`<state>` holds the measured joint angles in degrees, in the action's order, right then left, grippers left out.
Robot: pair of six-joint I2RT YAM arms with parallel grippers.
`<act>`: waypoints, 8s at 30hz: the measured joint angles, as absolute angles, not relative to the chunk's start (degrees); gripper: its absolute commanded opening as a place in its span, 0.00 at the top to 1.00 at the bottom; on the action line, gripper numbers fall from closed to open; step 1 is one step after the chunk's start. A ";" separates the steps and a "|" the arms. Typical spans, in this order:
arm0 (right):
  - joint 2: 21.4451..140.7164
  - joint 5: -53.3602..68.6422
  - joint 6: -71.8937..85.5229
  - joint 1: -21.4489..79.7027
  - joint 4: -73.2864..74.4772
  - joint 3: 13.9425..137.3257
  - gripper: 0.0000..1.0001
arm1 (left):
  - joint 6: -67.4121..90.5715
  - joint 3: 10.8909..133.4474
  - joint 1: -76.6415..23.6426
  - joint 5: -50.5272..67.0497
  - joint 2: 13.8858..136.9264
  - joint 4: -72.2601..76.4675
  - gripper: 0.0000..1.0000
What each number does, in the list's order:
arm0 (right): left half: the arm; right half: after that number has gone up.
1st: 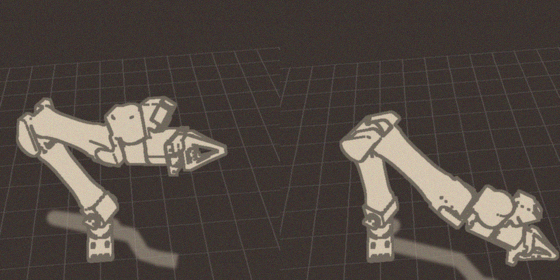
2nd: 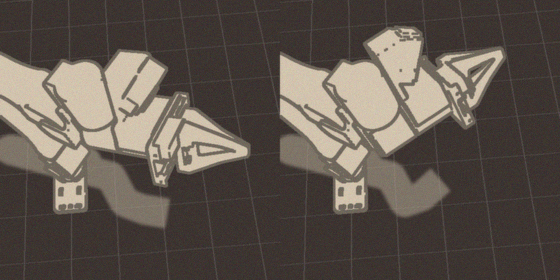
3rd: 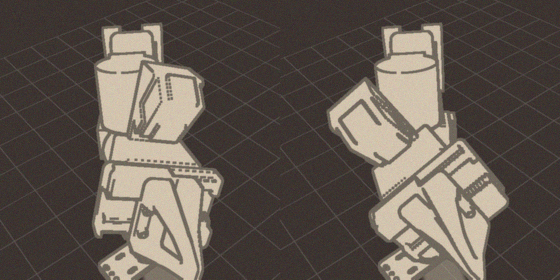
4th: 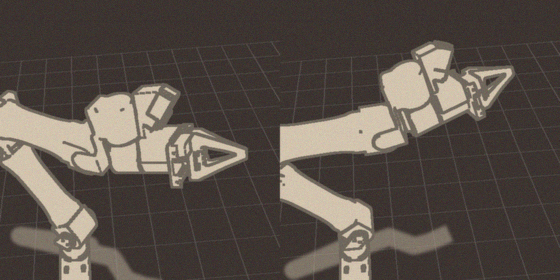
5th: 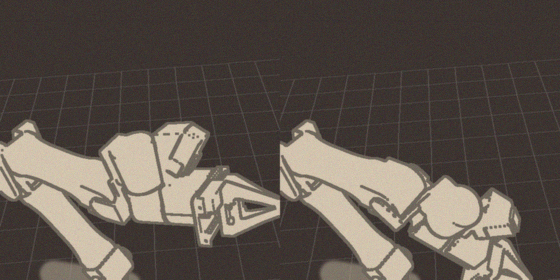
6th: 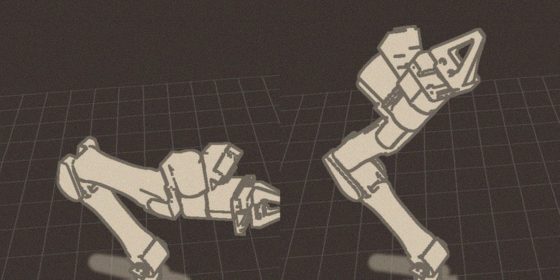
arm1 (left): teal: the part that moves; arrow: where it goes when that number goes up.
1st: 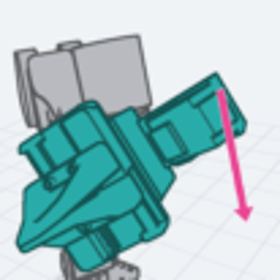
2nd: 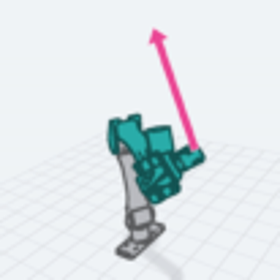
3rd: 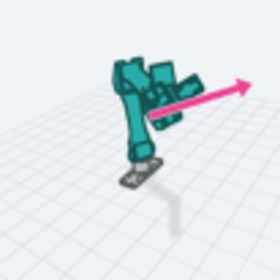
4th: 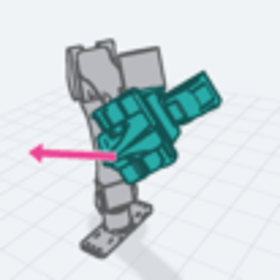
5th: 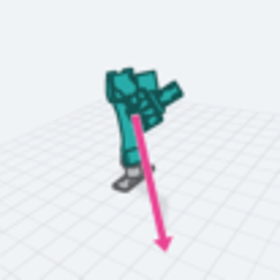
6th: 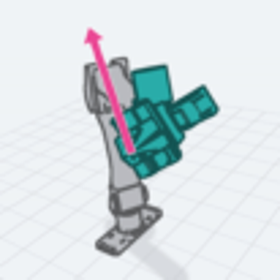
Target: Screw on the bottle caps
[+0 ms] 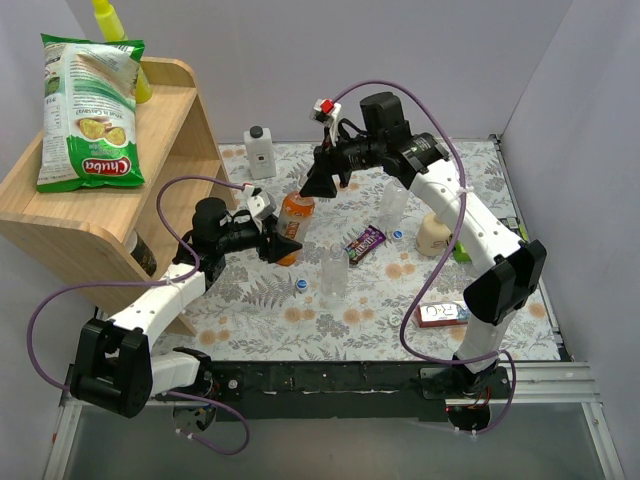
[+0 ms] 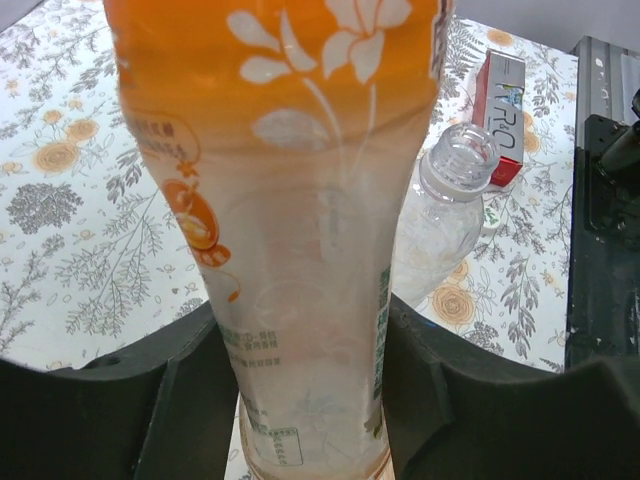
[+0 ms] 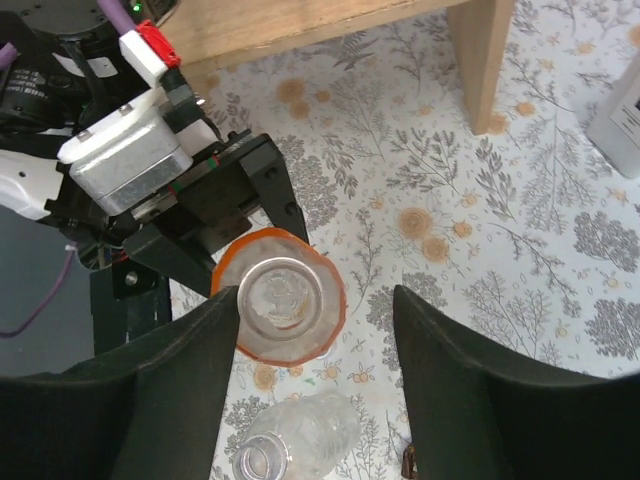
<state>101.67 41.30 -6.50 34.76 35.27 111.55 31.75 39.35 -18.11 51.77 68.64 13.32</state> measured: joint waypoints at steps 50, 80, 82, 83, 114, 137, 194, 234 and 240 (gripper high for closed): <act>82.08 35.55 -48.58 15.70 59.20 76.82 0.27 | 36.01 40.80 -17.98 48.86 67.75 11.68 1.00; 70.28 22.39 -71.99 37.21 41.71 38.59 0.36 | 34.04 42.17 -17.74 48.38 67.70 2.90 1.00; 70.54 22.09 -72.42 37.56 41.78 37.76 0.36 | 33.89 42.17 -17.74 48.21 67.70 2.81 1.00; 70.61 21.96 -72.51 37.63 41.80 37.52 0.37 | 33.87 42.17 -17.74 48.14 67.70 2.79 1.00; 72.12 20.67 -72.34 39.07 38.87 35.70 0.53 | 33.87 41.76 -17.67 47.37 67.70 2.59 1.00; 64.66 25.98 -54.37 39.40 56.73 76.07 0.76 | 12.03 33.82 -17.61 56.01 51.05 -10.63 1.00; 95.00 26.13 -57.65 64.27 73.78 118.74 0.74 | 19.73 14.39 -28.84 56.82 44.77 14.33 1.00; 102.28 14.02 -31.70 63.55 72.12 119.70 0.99 | 24.34 7.77 -30.46 42.50 48.88 24.93 1.00; 105.45 13.61 -24.38 62.87 72.44 123.46 0.99 | 24.82 7.64 -30.52 40.62 49.04 24.60 1.00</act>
<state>105.45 13.61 -24.38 62.87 72.44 123.46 24.82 7.64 -30.52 40.62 49.04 24.60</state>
